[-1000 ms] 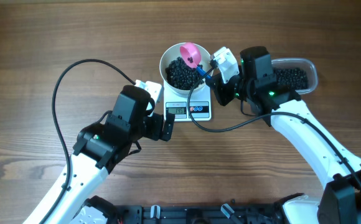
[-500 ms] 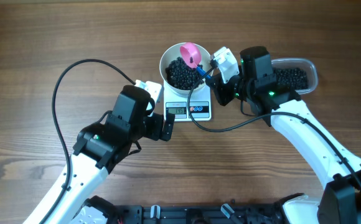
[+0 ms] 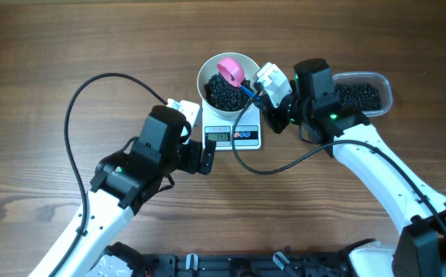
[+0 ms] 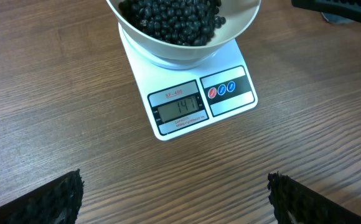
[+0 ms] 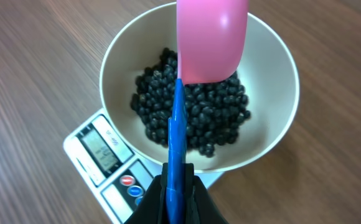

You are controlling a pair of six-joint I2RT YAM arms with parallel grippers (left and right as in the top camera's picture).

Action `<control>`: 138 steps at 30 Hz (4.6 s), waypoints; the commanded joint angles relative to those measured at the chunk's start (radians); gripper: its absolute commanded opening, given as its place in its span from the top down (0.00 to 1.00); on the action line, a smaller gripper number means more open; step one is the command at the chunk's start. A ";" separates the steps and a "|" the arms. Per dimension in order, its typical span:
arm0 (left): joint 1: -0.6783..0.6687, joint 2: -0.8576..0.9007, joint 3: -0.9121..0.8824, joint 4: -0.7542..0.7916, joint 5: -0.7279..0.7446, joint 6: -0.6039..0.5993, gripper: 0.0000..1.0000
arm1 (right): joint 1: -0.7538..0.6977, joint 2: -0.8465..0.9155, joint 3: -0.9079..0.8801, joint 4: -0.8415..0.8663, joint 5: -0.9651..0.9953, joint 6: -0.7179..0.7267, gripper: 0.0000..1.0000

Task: Scoop item into bowl and weigh 150g on scale
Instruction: 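Tilt the scoop with the right gripper to pour beans into the bowl, then move the pink scoop right to the clear bean tub, then dip the pink scoop into the black beans in the tub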

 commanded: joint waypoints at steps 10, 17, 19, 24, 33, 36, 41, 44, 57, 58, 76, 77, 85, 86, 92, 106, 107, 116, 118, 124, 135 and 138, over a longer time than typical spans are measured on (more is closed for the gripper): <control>-0.005 0.000 0.003 0.003 -0.006 0.020 0.00 | 0.004 0.006 0.006 0.002 0.065 -0.071 0.96; -0.005 0.000 0.003 0.003 -0.006 0.020 0.00 | 0.005 0.006 0.006 0.022 0.056 -0.071 0.96; -0.005 0.000 0.003 0.003 -0.006 0.020 0.00 | 0.011 0.006 0.006 0.023 0.054 -0.072 0.96; -0.005 0.000 0.003 0.003 -0.006 0.020 0.00 | 0.018 0.006 0.006 0.023 0.064 -0.074 0.96; -0.005 0.000 0.003 0.003 -0.006 0.020 0.00 | 0.034 0.006 0.006 0.018 0.085 -0.159 0.96; -0.005 0.000 0.003 0.003 -0.006 0.020 0.00 | 0.039 0.006 0.006 0.027 0.166 -0.175 0.96; -0.005 0.000 0.003 0.003 -0.006 0.020 0.00 | 0.039 0.006 0.006 0.034 0.185 -0.175 0.96; -0.005 0.000 0.003 0.003 -0.006 0.020 0.00 | 0.039 0.006 0.006 0.037 0.185 -0.129 0.96; -0.005 0.000 0.003 0.003 -0.006 0.020 0.00 | 0.025 -0.002 0.007 0.189 0.030 0.598 0.96; -0.005 0.000 0.003 0.003 -0.006 0.020 0.00 | 0.014 -0.010 0.007 0.207 0.030 0.629 0.96; -0.005 0.000 0.003 0.003 -0.006 0.020 0.00 | -0.464 -0.263 0.007 -0.157 0.312 0.336 0.96; -0.005 0.000 0.003 0.003 -0.006 0.020 0.00 | -0.477 -0.266 0.007 -0.175 0.351 0.290 0.96; -0.005 0.000 0.003 0.003 -0.006 0.020 0.00 | -0.499 -0.261 0.006 -0.286 0.431 0.077 0.96; -0.005 0.000 0.003 0.003 -0.006 0.020 0.00 | -0.499 -0.261 0.006 -0.300 0.431 0.078 0.96; -0.005 0.000 0.003 0.003 -0.006 0.020 0.00 | -0.499 -0.261 0.006 -0.375 0.388 0.079 0.96; -0.005 0.000 0.003 0.003 -0.006 0.020 0.00 | -0.499 -0.228 0.006 -0.420 0.307 0.005 0.96; -0.005 0.000 0.003 0.003 -0.006 0.020 0.00 | -0.499 -0.215 0.006 -0.419 0.307 0.005 0.96; -0.005 0.000 0.003 0.003 -0.006 0.020 0.00 | -0.502 -0.144 0.006 -0.400 0.303 0.005 0.96; -0.005 0.000 0.003 0.003 -0.006 0.020 0.00 | -0.502 -0.144 0.006 -0.401 0.288 0.005 0.96; -0.005 0.000 0.003 0.003 -0.006 0.020 0.00 | -0.515 -0.143 0.006 -0.401 0.287 0.005 0.96; -0.005 0.000 0.003 0.003 -0.006 0.020 0.00 | -0.593 -0.085 0.006 -0.399 0.196 0.005 0.96; -0.005 0.000 0.003 0.003 -0.006 0.020 0.00 | -0.593 -0.075 0.006 -0.406 0.191 0.004 0.96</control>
